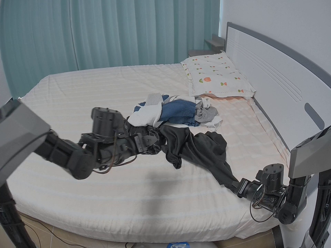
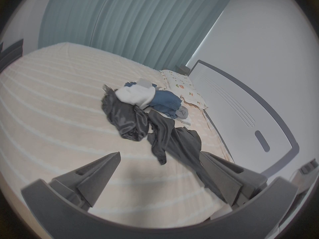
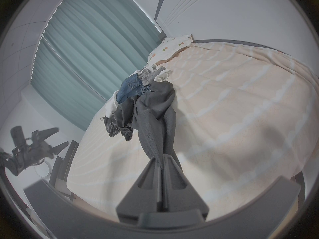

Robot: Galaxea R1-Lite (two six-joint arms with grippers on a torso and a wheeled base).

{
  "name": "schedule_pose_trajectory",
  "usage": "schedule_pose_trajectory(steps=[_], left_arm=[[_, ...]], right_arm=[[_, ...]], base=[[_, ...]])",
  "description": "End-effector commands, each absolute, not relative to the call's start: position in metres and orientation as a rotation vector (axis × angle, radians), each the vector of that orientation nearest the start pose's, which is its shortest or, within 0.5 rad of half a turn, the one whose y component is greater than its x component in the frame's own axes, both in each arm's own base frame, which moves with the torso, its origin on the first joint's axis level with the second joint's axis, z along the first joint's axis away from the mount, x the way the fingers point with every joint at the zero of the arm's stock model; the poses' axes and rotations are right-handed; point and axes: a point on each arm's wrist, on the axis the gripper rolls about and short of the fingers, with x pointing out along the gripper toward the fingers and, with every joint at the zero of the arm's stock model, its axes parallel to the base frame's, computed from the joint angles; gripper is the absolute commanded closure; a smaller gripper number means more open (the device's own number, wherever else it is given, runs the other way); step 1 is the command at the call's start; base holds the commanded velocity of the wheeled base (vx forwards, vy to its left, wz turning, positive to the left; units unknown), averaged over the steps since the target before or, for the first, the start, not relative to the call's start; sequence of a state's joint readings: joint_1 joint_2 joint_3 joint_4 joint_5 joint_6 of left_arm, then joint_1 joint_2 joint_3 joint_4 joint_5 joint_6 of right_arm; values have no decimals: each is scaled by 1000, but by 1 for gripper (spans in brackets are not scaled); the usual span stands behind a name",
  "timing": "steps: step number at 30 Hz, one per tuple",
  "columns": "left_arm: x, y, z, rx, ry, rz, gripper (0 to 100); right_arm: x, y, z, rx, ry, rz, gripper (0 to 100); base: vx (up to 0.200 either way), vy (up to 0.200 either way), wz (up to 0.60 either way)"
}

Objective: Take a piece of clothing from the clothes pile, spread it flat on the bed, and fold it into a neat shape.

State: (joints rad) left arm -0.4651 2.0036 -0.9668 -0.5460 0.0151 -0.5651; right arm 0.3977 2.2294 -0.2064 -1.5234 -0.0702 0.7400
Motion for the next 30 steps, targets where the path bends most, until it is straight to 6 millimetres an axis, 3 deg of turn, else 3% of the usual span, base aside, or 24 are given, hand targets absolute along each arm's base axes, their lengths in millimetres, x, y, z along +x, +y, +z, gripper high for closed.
schedule_pose_trajectory(steps=[1, 10, 23, 29, 30], left_arm=[[401, -257, -3, -526, 756, -286, 0], [428, -275, -30, -534, 749, -290, 0], [436, -276, -38, -571, 767, -259, 0], [446, -280, -35, -631, 741, -245, 0], [446, -280, -35, -631, 741, -245, 100]], right_arm=[[236, 93, -3, 618, 591, 95, 100], [234, 92, -4, 615, 598, 90, 100], [238, 91, -2, 634, 581, 84, 100], [237, 91, 8, 672, 549, 94, 100], [237, 91, 8, 673, 550, 95, 100]], base=[[0, 0, 0], [0, 0, 0], [0, 0, 0], [0, 0, 0], [0, 0, 0]])
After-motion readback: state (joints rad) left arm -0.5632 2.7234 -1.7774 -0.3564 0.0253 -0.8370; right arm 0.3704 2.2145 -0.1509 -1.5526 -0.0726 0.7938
